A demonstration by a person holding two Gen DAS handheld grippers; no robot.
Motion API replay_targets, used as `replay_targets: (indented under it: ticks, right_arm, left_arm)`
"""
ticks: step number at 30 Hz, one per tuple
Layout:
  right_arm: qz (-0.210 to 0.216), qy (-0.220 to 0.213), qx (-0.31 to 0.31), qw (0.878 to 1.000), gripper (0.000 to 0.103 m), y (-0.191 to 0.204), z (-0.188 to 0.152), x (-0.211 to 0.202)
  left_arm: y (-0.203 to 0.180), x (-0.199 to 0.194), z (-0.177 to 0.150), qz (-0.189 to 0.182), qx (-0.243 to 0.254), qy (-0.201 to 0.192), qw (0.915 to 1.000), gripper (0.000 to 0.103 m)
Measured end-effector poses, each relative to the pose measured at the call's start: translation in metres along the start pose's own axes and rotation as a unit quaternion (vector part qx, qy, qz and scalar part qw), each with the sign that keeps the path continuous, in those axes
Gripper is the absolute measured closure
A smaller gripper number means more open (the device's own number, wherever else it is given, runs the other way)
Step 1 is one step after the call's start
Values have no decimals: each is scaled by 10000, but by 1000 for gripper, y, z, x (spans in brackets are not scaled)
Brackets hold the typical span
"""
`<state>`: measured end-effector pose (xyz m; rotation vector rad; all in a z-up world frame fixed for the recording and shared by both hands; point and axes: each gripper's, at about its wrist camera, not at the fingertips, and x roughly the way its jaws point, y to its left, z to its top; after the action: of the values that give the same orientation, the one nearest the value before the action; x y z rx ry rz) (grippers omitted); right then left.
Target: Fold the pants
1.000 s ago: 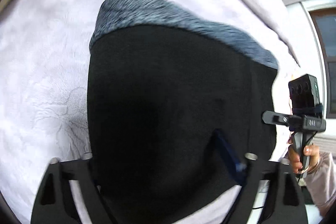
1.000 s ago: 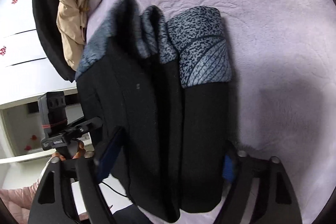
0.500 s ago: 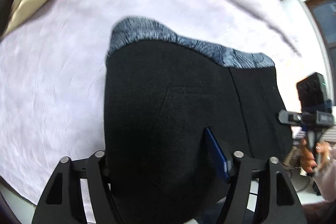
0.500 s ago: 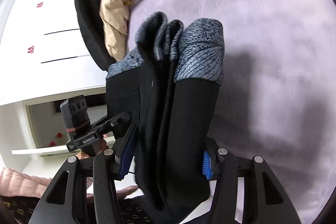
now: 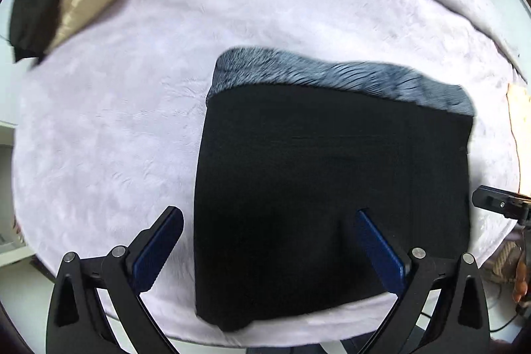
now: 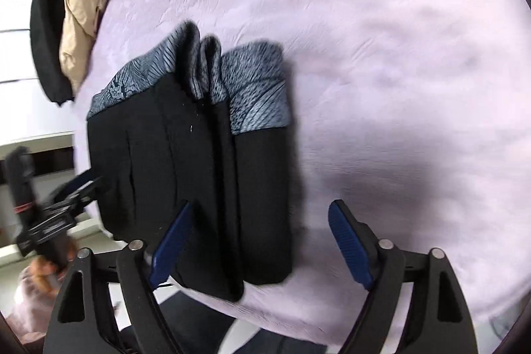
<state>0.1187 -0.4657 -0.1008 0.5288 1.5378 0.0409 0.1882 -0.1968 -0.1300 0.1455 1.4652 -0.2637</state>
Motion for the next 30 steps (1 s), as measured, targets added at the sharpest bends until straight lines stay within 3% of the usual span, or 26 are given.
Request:
replay_targets:
  ticks: [2, 9, 13, 18, 30]
  right_arm:
    - [-161, -209, -110, 9996, 0, 0, 1, -15]
    - [-317, -668, -534, 9958, 0, 15, -11, -47]
    - [-366, -686, -716, 9944, 0, 41, -16, -50]
    - [-547, -666, -714, 9937, 0, 62, -26, -42]
    - [-973, -798, -123, 9920, 0, 90, -62, -31]
  left_arm:
    - [-12, -17, -9, 164, -56, -177, 9997, 0]
    - [-34, -65, -33, 217, -543, -917, 9941, 0]
    - [-29, -78, -37, 125, -555, -847, 9948, 0]
    - [-31, -88, -44, 493, -461, -770, 9947, 0]
    - [-6, -70, -63, 643, 99, -528, 9965, 0]
